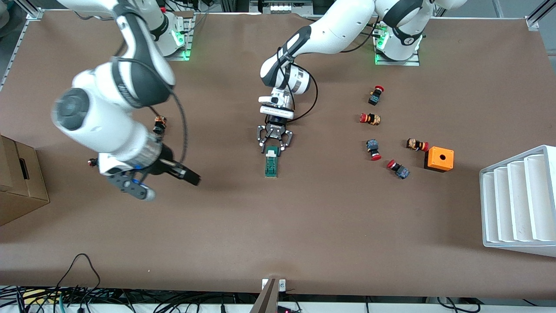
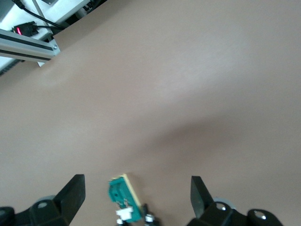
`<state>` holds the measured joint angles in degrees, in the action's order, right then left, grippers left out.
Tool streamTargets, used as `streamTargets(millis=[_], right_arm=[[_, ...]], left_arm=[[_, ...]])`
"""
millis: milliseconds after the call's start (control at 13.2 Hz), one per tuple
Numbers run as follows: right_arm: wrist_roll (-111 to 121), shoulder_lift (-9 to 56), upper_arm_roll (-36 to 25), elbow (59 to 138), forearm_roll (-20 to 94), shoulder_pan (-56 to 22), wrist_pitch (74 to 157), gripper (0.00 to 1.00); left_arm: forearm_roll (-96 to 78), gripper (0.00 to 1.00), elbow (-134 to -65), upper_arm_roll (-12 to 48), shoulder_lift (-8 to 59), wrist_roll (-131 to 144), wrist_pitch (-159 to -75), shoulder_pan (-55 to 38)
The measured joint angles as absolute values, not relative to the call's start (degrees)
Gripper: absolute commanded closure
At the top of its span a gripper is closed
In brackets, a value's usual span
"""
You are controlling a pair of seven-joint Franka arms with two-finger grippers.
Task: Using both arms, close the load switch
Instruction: 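Lift the switch with the left gripper while the right gripper approaches, then bring the right gripper fingers onto the white lever of the switch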
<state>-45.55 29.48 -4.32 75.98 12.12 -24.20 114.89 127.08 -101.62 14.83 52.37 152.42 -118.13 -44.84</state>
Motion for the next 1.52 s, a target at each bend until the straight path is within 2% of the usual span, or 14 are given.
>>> streamTargets(millis=[380, 759, 911, 1215, 1366, 1518], right_arm=[[-67.67, 34.29, -5.33, 75.95, 12.12, -31.17, 122.01, 0.01], [-81.92, 36.31, -5.85, 78.50, 12.12, -34.54, 124.24, 0.04], [-85.16, 36.31, -5.85, 80.24, 12.12, -35.62, 125.23, 0.08], [-90.68, 36.53, -5.85, 87.03, 12.12, -39.84, 133.73, 0.18], [-92.44, 36.59, -5.87, 89.28, 12.11, -41.70, 135.17, 0.30], [-93.92, 36.58, -5.88, 90.29, 12.08, -43.20, 135.47, 0.31]], left_arm=[[127.04, 0.52, -102.02, 14.74, 52.43, 152.39, -116.88, -44.92], [127.04, 0.54, -102.02, 14.73, 52.49, 152.39, -116.70, -44.98], [127.04, 0.54, -102.02, 14.73, 52.50, 152.39, -116.69, -44.98], [127.04, 0.56, -102.02, 14.72, 52.50, 152.39, -116.69, -44.98], [127.05, 0.56, -102.02, 14.72, 52.50, 152.39, -116.68, -44.98], [127.05, 0.56, -102.02, 14.72, 52.50, 152.39, -116.68, -44.98]])
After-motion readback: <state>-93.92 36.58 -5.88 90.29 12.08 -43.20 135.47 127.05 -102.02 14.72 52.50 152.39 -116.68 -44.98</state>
